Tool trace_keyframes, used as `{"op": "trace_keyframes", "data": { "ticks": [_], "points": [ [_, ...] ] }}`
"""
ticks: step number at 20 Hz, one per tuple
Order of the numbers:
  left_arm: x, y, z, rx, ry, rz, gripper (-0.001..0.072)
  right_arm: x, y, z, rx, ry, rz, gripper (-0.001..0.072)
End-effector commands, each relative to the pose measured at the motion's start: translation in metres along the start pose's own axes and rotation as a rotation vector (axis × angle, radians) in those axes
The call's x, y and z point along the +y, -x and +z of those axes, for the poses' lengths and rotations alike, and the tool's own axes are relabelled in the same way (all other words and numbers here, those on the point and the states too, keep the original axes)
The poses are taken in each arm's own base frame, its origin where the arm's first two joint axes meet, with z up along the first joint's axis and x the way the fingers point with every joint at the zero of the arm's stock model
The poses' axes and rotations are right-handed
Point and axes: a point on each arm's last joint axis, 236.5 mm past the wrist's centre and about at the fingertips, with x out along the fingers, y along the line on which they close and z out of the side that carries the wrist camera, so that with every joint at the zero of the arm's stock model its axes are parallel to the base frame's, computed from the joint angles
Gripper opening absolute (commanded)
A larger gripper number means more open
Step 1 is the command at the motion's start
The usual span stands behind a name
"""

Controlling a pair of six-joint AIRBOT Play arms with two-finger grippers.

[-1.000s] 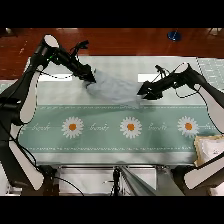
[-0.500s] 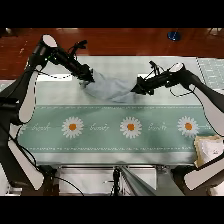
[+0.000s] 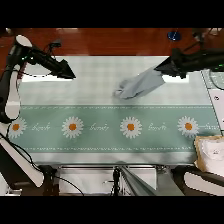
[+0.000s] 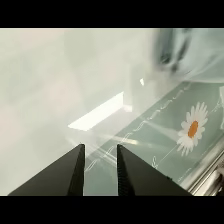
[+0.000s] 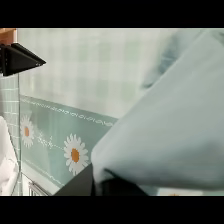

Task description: Fold the shirts.

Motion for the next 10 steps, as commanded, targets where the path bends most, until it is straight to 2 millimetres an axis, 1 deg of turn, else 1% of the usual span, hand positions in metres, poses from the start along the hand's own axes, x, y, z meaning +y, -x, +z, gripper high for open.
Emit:
{"op": "trace_keyframes", "data": {
  "ticks": [1,3,4,5,6,8,10],
  "points": [
    [0.014,0.018,-0.020,0.050,0.119,-0.013,0.0258,0.004,0.071,-0.036,-0.026,-0.041,-0.122,0.0018],
    [0.010,0.015,-0.021,0.063,0.112,-0.016,0.0249,-0.002,0.108,-0.054,-0.068,-0.085,-0.199,0.0019],
    [0.007,0.012,-0.021,0.069,0.106,-0.016,0.0185,-0.006,0.126,-0.061,-0.103,-0.113,-0.234,0.0018],
    [0.004,0.010,-0.021,0.074,0.099,-0.016,0.0179,-0.013,0.145,-0.069,-0.141,-0.157,-0.277,0.0018],
    [0.001,0.007,-0.021,0.080,0.092,-0.017,0.0179,-0.022,0.162,-0.078,-0.168,-0.199,-0.321,0.0018],
    [-0.003,0.003,-0.021,0.088,0.082,-0.017,0.0179,-0.048,0.196,-0.104,-0.192,-0.298,-0.435,0.0018],
    [-0.005,0.001,-0.021,0.091,0.078,-0.017,0.0180,-0.068,0.229,-0.108,-0.310,-0.376,-0.519,0.0018]
  ]
}}
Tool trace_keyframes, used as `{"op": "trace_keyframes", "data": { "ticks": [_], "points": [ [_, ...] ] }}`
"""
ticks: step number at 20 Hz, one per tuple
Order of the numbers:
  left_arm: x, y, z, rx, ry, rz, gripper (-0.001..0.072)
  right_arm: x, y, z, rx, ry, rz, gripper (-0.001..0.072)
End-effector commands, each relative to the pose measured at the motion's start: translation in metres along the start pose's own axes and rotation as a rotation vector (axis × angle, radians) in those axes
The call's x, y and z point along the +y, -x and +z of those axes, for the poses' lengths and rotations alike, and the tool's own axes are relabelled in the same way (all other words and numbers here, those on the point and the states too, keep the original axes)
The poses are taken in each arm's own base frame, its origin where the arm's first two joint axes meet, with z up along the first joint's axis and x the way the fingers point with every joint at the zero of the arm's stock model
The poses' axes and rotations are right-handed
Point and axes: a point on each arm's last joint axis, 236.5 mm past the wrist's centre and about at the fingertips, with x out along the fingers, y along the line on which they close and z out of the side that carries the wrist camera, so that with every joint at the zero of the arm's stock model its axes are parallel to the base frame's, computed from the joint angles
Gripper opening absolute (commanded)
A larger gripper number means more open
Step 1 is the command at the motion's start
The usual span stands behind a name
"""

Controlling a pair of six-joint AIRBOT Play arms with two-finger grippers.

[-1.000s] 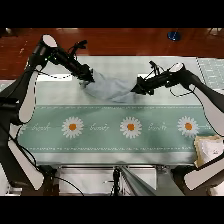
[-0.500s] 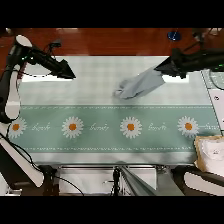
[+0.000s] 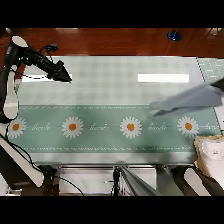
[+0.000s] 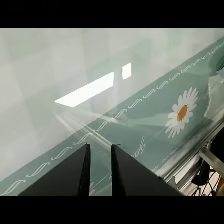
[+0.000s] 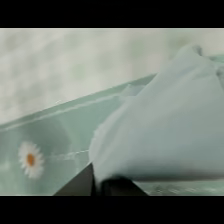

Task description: Fold the shirts.

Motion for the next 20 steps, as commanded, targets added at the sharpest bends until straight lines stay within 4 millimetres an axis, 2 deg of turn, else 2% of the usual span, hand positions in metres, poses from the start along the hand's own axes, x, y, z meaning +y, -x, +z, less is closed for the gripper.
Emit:
{"op": "trace_keyframes", "data": {
  "ticks": [1,4,7,13,16,18,20],
  "points": [
    [-0.004,-0.003,-0.002,0.013,-0.004,0.000,0.0180,-0.057,0.042,-0.009,-0.109,-0.173,-0.165,0.0018],
    [-0.003,-0.002,-0.003,0.015,-0.007,-0.001,0.0179,-0.090,0.060,-0.004,-0.177,-0.297,-0.232,0.0018],
    [0.000,0.001,-0.002,0.006,-0.006,-0.001,0.0179,-0.133,0.078,-0.012,-0.209,-0.410,-0.377,0.0017],
    [0.022,0.020,0.004,-0.058,0.037,0.005,0.0179,-0.185,0.087,-0.022,-0.148,-0.519,-0.531,0.0017],
    [0.040,0.036,0.008,-0.109,0.072,0.011,0.0180,-0.218,0.101,-0.035,-0.091,-0.541,-0.676,0.0017],
    [0.055,0.048,0.014,-0.168,0.098,0.022,0.0180,-0.240,0.115,-0.053,-0.032,-0.546,-0.797,0.0017],
    [0.072,0.060,0.024,-0.237,0.125,0.036,0.0180,-0.252,0.108,-0.069,0.041,-0.549,-0.827,0.0017]
  ]
}}
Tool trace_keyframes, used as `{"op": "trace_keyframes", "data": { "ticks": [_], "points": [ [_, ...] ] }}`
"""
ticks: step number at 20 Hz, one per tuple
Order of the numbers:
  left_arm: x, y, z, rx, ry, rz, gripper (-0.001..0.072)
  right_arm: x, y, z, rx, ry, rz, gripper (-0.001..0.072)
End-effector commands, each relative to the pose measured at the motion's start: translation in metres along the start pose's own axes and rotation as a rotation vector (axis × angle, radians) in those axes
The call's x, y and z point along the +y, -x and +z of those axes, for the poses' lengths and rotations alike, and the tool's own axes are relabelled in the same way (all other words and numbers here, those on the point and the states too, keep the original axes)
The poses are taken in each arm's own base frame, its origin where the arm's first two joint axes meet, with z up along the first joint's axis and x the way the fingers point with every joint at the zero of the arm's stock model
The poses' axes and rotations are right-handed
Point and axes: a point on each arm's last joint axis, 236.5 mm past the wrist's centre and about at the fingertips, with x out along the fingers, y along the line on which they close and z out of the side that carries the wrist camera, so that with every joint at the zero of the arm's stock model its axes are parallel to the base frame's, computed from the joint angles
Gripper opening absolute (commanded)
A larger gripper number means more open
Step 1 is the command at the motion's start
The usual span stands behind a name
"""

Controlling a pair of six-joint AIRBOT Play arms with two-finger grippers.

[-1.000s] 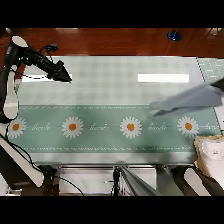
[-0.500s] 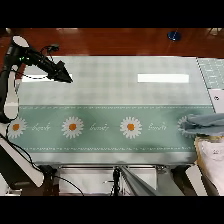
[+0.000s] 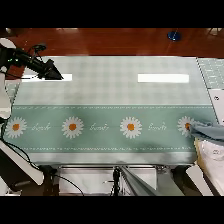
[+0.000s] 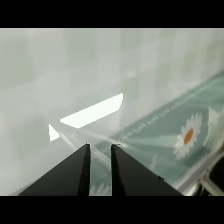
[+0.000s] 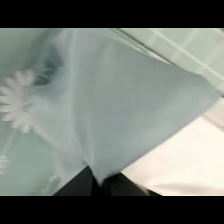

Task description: Fold the shirts.

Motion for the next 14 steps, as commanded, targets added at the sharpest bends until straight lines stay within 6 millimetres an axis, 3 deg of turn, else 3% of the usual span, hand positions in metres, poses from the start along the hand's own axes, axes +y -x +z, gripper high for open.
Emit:
{"op": "trace_keyframes", "data": {
  "ticks": [1,3,6,9,11,14],
  "points": [
    [0.027,0.018,0.020,-0.114,0.045,0.022,0.0179,-0.030,-0.020,-0.015,0.092,0.019,-0.126,0.0017],
    [0.037,0.023,0.022,-0.134,0.063,0.026,0.0180,-0.025,-0.034,-0.024,0.139,0.015,-0.103,0.0017],
    [0.054,0.030,0.018,-0.130,0.056,0.066,0.0180,-0.048,-0.046,-0.039,0.203,-0.060,-0.134,0.0018],
    [0.083,0.036,0.012,-0.122,0.078,0.167,0.0180,-0.092,-0.044,-0.060,0.229,-0.234,-0.178,0.0017],
    [0.098,0.037,0.012,-0.125,0.090,0.205,0.0180,-0.109,-0.042,-0.070,0.233,-0.340,-0.178,0.0017],
    [0.116,0.028,0.020,-0.147,0.109,0.223,0.0181,-0.111,-0.039,-0.073,0.217,-0.363,-0.170,0.0017]
  ]
}}
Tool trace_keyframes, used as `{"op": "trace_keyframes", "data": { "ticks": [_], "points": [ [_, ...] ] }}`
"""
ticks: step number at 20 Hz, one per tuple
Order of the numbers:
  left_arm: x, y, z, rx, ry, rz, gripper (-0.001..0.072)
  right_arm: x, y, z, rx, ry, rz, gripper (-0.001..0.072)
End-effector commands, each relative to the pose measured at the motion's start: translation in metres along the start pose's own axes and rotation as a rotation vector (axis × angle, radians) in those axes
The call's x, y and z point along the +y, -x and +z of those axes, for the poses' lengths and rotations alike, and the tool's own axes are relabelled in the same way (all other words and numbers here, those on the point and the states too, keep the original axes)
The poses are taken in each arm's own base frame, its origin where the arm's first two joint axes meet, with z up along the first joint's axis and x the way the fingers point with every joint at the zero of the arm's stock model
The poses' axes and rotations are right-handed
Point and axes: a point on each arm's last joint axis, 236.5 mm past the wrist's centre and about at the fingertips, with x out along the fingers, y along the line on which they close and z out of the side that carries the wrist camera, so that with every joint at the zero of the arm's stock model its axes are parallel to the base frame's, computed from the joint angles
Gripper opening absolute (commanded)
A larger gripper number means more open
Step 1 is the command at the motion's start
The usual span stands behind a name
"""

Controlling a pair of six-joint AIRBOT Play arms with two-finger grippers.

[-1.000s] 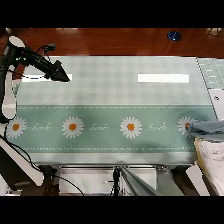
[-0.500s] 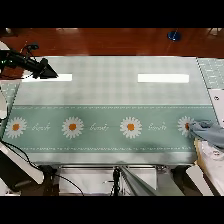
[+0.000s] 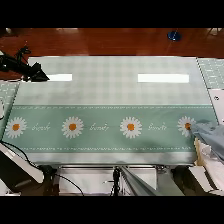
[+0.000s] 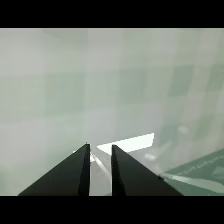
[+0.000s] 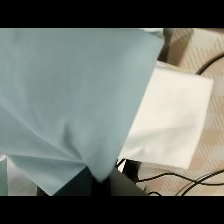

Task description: Fold the shirts.

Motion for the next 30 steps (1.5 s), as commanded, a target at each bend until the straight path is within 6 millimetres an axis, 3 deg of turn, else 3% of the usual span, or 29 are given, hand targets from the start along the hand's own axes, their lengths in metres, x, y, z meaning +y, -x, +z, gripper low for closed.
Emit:
{"op": "trace_keyframes", "data": {
  "ticks": [1,6,7,9,13,14,16,19,20,22,23,24,25,26,27,28,29,30],
  "points": [
    [0.025,-0.014,0.005,-0.012,0.021,0.045,0.0181,-0.025,0.002,-0.012,0.012,-0.073,-0.050,0.0018],
    [0.051,-0.033,0.013,-0.034,0.011,0.057,0.0175,-0.079,0.009,-0.022,0.038,-0.151,-0.287,0.0017],
    [0.055,-0.031,0.020,-0.067,0.016,0.068,0.0118,-0.089,0.007,-0.026,0.062,-0.163,-0.334,0.0017],
    [0.059,-0.029,0.031,-0.114,0.018,0.078,0.0116,-0.090,-0.011,-0.032,0.144,-0.142,-0.356,0.0018],
    [0.055,-0.026,0.026,-0.095,0.013,0.072,0.0118,-0.083,-0.065,-0.045,0.302,-0.056,-0.359,0.0022],
    [0.053,-0.024,0.025,-0.092,0.007,0.071,0.0119,-0.084,-0.075,-0.042,0.300,-0.038,-0.365,0.0103],
    [0.046,-0.013,0.026,-0.105,-0.005,0.074,0.0118,-0.098,-0.081,-0.039,0.311,0.018,-0.422,0.0541],
    [0.036,0.007,0.034,-0.152,-0.049,0.088,0.0118,-0.156,-0.052,-0.020,0.291,0.068,-0.715,0.0571],
    [0.032,0.013,0.037,-0.168,-0.062,0.093,0.0118,-0.165,-0.047,-0.007,0.239,0.072,-0.767,0.0572],
    [0.028,0.020,0.039,-0.182,-0.070,0.097,0.0119,-0.163,-0.054,0.022,0.095,0.056,-0.756,0.0571],
    [0.026,0.021,0.037,-0.177,-0.071,0.095,0.0118,-0.151,-0.064,0.041,-0.009,0.015,-0.691,0.0524],
    [0.025,0.022,0.034,-0.167,-0.072,0.092,0.0118,-0.123,-0.074,0.072,-0.152,-0.010,-0.562,0.0338],
    [0.023,0.022,0.031,-0.153,-0.071,0.087,0.0118,-0.076,-0.078,0.111,-0.320,-0.039,-0.367,0.0172],
    [0.019,0.023,0.027,-0.139,-0.075,0.083,0.0117,-0.003,-0.060,0.161,-0.541,-0.099,-0.064,0.0049],
    [0.014,0.025,0.026,-0.134,-0.084,0.081,0.0093,0.080,-0.006,0.210,-0.777,-0.203,0.330,0.0022],
    [0.007,0.031,0.026,-0.143,-0.097,0.083,0.0025,0.145,0.062,0.236,-0.947,-0.310,0.697,0.0021],
    [0.002,0.037,0.029,-0.161,-0.109,0.088,0.0025,0.203,0.123,0.237,-1.004,-0.368,1.000,0.0020],
    [-0.007,0.044,0.030,-0.173,-0.125,0.091,0.0024,0.281,0.175,0.203,-0.993,-0.172,1.199,0.0020]
  ]
}}
